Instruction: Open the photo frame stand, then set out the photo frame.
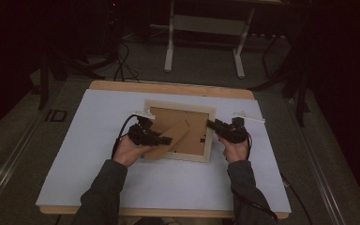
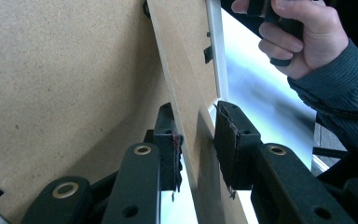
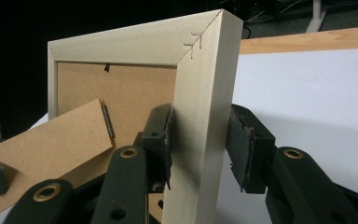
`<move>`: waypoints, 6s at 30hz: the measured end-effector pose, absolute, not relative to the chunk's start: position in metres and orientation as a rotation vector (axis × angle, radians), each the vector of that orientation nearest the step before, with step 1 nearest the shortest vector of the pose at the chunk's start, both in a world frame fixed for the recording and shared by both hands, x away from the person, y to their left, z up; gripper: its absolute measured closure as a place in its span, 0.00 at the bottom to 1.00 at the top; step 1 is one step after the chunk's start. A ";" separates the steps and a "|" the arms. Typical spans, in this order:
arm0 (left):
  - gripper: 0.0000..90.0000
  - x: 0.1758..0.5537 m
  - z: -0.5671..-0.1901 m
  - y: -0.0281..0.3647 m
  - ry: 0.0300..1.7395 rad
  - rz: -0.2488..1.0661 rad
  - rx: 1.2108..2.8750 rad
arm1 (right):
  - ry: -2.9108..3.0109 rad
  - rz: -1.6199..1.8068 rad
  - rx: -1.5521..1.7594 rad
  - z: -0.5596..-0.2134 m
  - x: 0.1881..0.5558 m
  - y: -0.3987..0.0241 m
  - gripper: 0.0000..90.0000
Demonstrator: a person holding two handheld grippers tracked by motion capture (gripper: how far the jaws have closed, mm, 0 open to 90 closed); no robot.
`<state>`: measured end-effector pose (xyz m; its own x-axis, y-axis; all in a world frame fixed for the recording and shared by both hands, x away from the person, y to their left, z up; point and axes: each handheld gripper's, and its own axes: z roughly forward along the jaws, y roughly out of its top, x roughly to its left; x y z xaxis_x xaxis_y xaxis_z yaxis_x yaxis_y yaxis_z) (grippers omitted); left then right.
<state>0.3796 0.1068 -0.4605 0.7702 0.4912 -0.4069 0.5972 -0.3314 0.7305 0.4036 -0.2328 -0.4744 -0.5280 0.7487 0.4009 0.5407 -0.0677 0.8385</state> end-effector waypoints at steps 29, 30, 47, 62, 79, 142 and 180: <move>0.83 0.383 -0.457 0.092 0.763 -0.157 2.043 | 2.140 1.607 1.289 -0.465 0.403 -0.232 0.63; 0.83 0.383 -0.457 0.092 0.757 -0.156 2.044 | 2.155 1.594 1.279 -0.464 0.404 -0.231 0.62; 0.87 0.381 -0.452 0.092 0.727 -0.090 2.038 | 2.224 1.598 1.176 -0.453 0.406 -0.229 0.63; 0.85 0.381 -0.451 0.092 0.744 0.041 2.022 | 2.163 1.527 1.015 -0.436 0.399 -0.222 0.66; 0.85 0.373 -0.456 0.084 0.722 0.061 2.068 | 2.182 1.411 0.897 -0.443 0.383 -0.225 0.67; 0.78 0.360 -0.443 0.163 0.950 0.302 1.765 | 2.143 1.368 0.772 -0.447 0.375 -0.211 0.68; 1.00 0.394 -0.426 0.142 1.071 0.359 1.763 | 2.159 1.340 0.732 -0.447 0.351 -0.203 0.71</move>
